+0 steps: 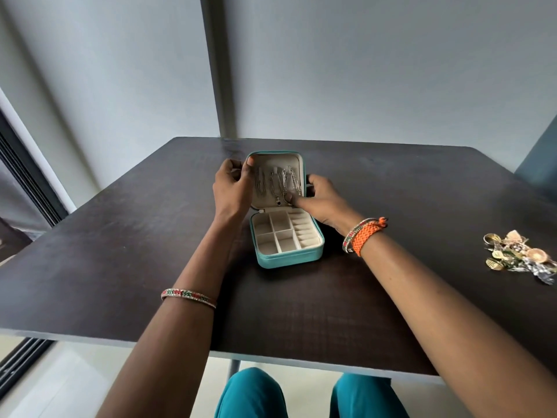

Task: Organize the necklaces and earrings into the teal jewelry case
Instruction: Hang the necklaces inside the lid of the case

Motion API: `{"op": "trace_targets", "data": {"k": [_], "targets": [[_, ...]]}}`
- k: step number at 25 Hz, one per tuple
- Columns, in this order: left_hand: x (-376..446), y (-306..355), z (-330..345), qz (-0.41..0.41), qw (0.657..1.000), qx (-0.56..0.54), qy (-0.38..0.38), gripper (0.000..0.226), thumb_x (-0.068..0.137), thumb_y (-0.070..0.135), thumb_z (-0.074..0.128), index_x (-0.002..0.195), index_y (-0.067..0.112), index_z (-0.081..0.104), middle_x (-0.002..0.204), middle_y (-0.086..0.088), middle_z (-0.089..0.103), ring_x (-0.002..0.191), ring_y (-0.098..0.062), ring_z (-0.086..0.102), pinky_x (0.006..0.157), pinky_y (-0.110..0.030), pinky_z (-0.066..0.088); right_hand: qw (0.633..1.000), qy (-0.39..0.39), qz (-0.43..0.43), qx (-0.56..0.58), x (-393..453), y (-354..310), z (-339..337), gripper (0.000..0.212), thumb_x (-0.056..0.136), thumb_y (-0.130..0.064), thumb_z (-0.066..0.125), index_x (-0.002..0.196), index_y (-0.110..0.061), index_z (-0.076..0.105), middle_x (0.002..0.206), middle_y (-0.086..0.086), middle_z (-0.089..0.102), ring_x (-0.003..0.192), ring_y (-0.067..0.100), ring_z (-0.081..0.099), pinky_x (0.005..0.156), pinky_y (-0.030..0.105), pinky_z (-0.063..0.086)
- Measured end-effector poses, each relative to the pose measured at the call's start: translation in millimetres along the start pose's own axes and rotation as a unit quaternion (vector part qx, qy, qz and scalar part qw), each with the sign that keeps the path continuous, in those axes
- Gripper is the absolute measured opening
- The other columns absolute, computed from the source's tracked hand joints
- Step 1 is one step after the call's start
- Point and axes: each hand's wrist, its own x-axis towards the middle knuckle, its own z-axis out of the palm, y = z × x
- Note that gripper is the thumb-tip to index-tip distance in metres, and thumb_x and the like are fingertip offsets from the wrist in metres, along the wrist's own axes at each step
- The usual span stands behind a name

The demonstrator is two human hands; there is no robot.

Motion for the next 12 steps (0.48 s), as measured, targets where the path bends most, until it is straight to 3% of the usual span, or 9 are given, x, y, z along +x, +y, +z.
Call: {"op": "trace_targets", "data": {"k": [2,5,6,7,9,10,12], "targets": [[1,-3,0,-0.018,1.000,-0.004,-0.006,0.029,0.091,0.042,0.056,0.081,0.015,0.055,0.071,0.003,0.056,0.063,-0.010,0.047,0.066,-0.027,0.040,0.999,-0.027,0.029,0.003,2,1,-3,0.046,0.078,-0.035,0.074,0.113,-0.008,0.060,0.113,0.007,0.066,0.106,0.021,0.061,0.097,0.042,0.047],[4,-8,0,-0.059,0.998,-0.018,-0.027,0.029,0.088,0.047,0.056,0.076,0.021,0.052,0.075,-0.001,0.059,0.072,-0.020,0.055,0.073,-0.039,0.048,0.992,-0.081,0.086,0.049,4,1,-8,0.094,0.060,-0.063,0.074,0.134,-0.011,0.047,0.133,0.006,0.055,0.122,0.020,0.052,0.108,0.041,0.039],[4,-8,0,-0.075,0.996,-0.024,-0.041,0.027,0.089,0.045,0.056,0.078,0.020,0.052,0.078,-0.002,0.060,0.075,-0.022,0.058,0.078,-0.044,0.052,0.989,-0.079,0.092,0.081,6,2,-11,0.094,0.059,-0.063,0.075,0.133,-0.011,0.049,0.133,0.006,0.055,0.122,0.020,0.052,0.109,0.040,0.038],[2,-7,1,-0.085,0.994,-0.033,-0.056,0.023,0.091,0.040,0.056,0.082,0.019,0.052,0.080,-0.004,0.061,0.077,-0.022,0.059,0.081,-0.047,0.053,0.987,-0.070,0.094,0.112,6,2,-14,0.078,0.064,-0.056,0.077,0.124,-0.011,0.056,0.127,0.007,0.060,0.119,0.019,0.054,0.107,0.039,0.039],[-3,-4,3,-0.089,0.992,-0.038,-0.083,0.014,0.096,0.028,0.053,0.091,0.015,0.052,0.085,-0.005,0.061,0.081,-0.022,0.060,0.084,-0.048,0.052,0.983,-0.047,0.090,0.153,2,-2,-19,0.026,0.080,-0.032,0.073,0.098,-0.016,0.064,0.109,0.007,0.068,0.102,0.018,0.061,0.093,0.030,0.046],[-5,-3,3,-0.086,0.992,-0.031,-0.091,0.012,0.096,0.026,0.052,0.097,0.014,0.051,0.090,-0.006,0.061,0.085,-0.024,0.061,0.086,-0.048,0.052,0.984,-0.033,0.085,0.154,0,-2,-21,0.013,0.083,-0.022,0.070,0.093,-0.018,0.063,0.102,0.006,0.068,0.091,0.015,0.062,0.080,0.024,0.047],[-11,1,1,-0.085,0.990,0.005,-0.115,0.022,0.094,0.023,0.054,0.113,0.013,0.048,0.103,-0.009,0.063,0.096,-0.028,0.063,0.092,-0.048,0.051,0.988,-0.007,0.072,0.138,-9,-3,-25,0.014,0.086,-0.011,0.065,0.098,-0.014,0.062,0.091,0.004,0.066,0.074,0.010,0.061,0.064,0.016,0.044]]}}
